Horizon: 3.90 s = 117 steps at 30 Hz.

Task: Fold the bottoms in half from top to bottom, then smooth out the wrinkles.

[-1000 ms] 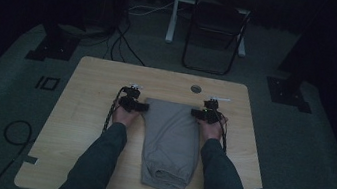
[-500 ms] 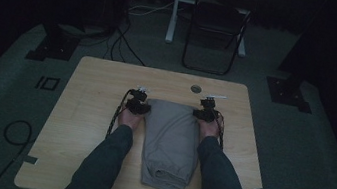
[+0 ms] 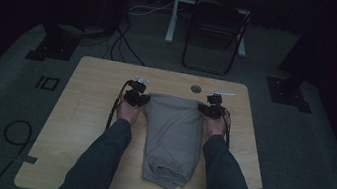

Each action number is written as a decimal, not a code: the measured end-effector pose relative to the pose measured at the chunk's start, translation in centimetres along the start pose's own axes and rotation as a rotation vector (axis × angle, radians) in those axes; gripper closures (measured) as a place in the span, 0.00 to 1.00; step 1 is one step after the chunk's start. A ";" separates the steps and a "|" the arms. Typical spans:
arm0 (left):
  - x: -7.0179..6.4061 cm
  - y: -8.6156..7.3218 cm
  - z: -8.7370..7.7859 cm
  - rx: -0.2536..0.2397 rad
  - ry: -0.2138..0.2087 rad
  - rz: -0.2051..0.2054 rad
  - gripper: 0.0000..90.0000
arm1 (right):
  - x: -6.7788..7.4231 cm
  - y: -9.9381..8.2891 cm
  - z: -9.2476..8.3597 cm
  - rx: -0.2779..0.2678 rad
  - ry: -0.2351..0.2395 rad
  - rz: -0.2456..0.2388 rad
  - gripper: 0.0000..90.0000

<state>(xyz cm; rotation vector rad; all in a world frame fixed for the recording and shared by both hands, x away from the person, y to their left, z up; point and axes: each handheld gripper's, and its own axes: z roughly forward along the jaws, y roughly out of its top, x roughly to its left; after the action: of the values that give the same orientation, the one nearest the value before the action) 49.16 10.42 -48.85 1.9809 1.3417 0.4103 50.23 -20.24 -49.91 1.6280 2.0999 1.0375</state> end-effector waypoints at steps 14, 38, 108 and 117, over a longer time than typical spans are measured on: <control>-0.5 -0.3 -2.4 -0.093 -0.043 0.023 0.99 | -0.5 -0.8 -2.4 -0.081 0.071 -0.016 0.94; -5.6 -13.9 -14.2 -0.188 -0.184 0.073 0.99 | 3.8 -15.5 -15.4 -0.176 0.260 -0.151 0.94; -0.6 -8.7 -6.1 -0.070 -0.102 -0.110 0.43 | 4.6 -11.6 -9.0 -0.120 0.160 -0.165 0.62; -0.6 -8.8 -4.5 -0.058 -0.170 -0.124 0.78 | 5.2 -11.6 -6.6 -0.046 0.165 -0.170 0.71</control>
<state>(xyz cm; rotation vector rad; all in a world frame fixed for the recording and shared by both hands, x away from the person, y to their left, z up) 40.19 13.54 -51.73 1.8306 1.3215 0.2153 36.21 -18.95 -52.24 1.3565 2.2552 1.1893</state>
